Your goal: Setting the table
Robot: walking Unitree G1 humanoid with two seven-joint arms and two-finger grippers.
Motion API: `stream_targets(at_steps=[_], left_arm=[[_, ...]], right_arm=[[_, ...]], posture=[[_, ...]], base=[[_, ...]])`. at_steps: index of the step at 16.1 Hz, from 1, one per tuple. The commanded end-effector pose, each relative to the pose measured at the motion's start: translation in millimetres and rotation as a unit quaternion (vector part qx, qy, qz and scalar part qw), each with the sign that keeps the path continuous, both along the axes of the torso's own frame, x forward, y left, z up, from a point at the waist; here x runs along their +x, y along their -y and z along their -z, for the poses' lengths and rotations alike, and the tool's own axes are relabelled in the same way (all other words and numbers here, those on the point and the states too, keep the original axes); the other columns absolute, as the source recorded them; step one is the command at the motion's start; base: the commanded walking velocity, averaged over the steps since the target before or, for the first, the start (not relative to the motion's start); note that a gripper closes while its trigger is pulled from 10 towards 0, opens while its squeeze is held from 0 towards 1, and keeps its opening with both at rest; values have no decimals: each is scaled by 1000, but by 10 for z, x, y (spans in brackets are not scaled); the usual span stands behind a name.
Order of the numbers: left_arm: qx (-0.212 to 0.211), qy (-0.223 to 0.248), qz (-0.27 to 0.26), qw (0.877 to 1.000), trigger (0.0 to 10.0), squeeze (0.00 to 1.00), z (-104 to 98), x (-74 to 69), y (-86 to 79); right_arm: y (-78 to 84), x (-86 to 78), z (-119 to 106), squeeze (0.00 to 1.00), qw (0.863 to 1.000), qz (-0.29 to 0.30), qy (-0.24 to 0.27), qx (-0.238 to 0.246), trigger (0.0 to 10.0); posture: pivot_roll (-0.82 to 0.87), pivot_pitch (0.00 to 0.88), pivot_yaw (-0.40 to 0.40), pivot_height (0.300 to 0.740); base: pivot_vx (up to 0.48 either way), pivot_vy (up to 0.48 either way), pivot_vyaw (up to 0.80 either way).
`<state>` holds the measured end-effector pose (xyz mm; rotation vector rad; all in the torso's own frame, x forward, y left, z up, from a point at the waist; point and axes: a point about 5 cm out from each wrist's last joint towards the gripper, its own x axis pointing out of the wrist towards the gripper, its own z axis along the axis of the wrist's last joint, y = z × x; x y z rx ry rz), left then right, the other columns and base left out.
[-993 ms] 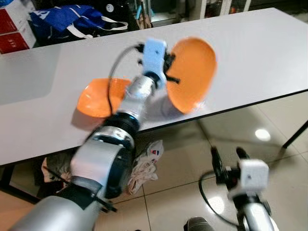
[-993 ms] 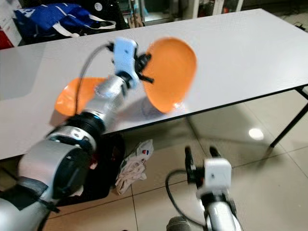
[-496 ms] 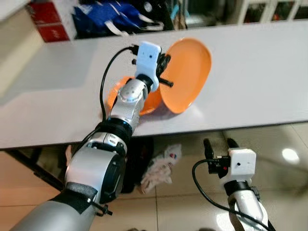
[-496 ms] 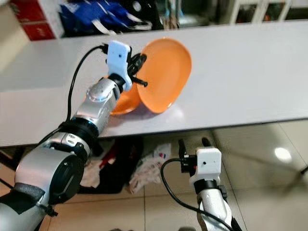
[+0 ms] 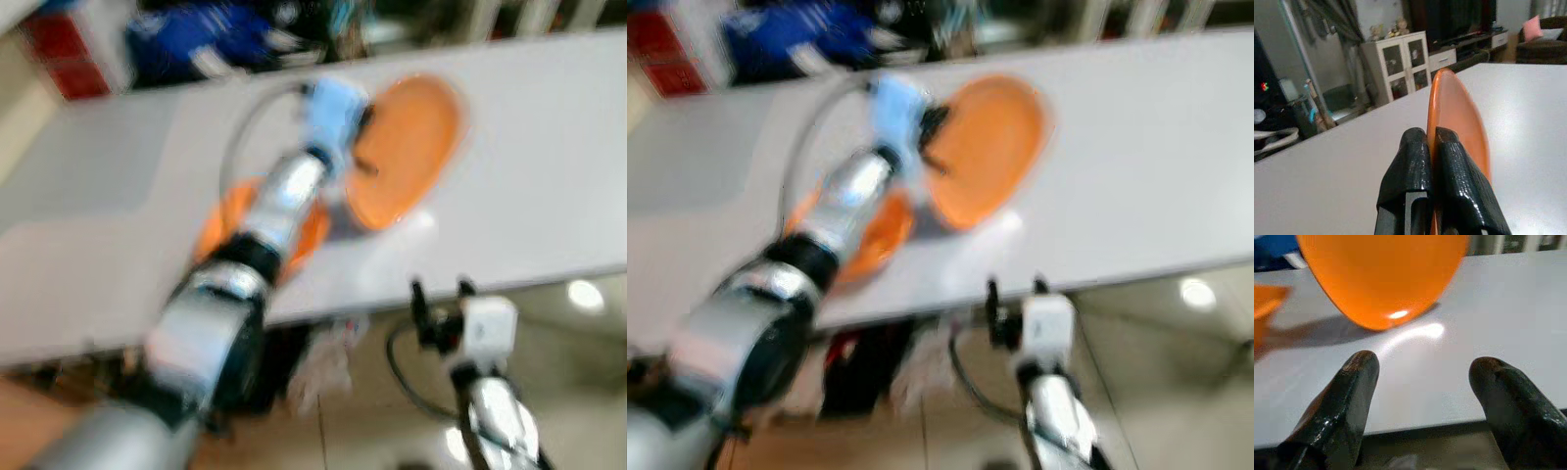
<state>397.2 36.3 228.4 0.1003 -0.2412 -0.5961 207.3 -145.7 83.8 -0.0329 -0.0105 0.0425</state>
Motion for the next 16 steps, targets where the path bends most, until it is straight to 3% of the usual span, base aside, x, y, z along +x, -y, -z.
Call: stream_targets(at_steps=[1,4,8,12,13,15,16], left_arm=[[-10,36,33,999,0,0,-189,-46,170],[-7,44,59,997,0,0,-203,-96,285],[-79,-51,111,989,0,0,-162,-187,646],[-158,-198,111,961,0,0,28,-262,914],[-164,-210,111,957,0,0,47,-268,925],[-211,-269,92,935,0,0,134,-270,932],[-213,-272,92,934,0,0,146,-276,939]], right_arm=[[43,-10,12,0,1000,7,0,1,10000],[37,-5,24,0,1000,8,-1,2,10000],[35,-6,52,0,1000,5,-2,4,10000],[19,-14,53,0,1000,0,-2,2,10000],[17,-23,54,0,1000,0,-2,2,10000],[22,-93,64,0,1000,2,-7,0,10000],[24,-100,64,0,1000,3,-8,-1,10000]], posture=[[-172,0,134,740],[-169,0,134,740],[-165,0,130,740],[-183,0,136,740],[-185,0,136,740],[-205,0,139,740],[-211,0,139,740]], base=[[0,0,0],[0,0,0],[0,0,0],[0,0,0],[0,0,0],[0,0,0],[0,0,0]])
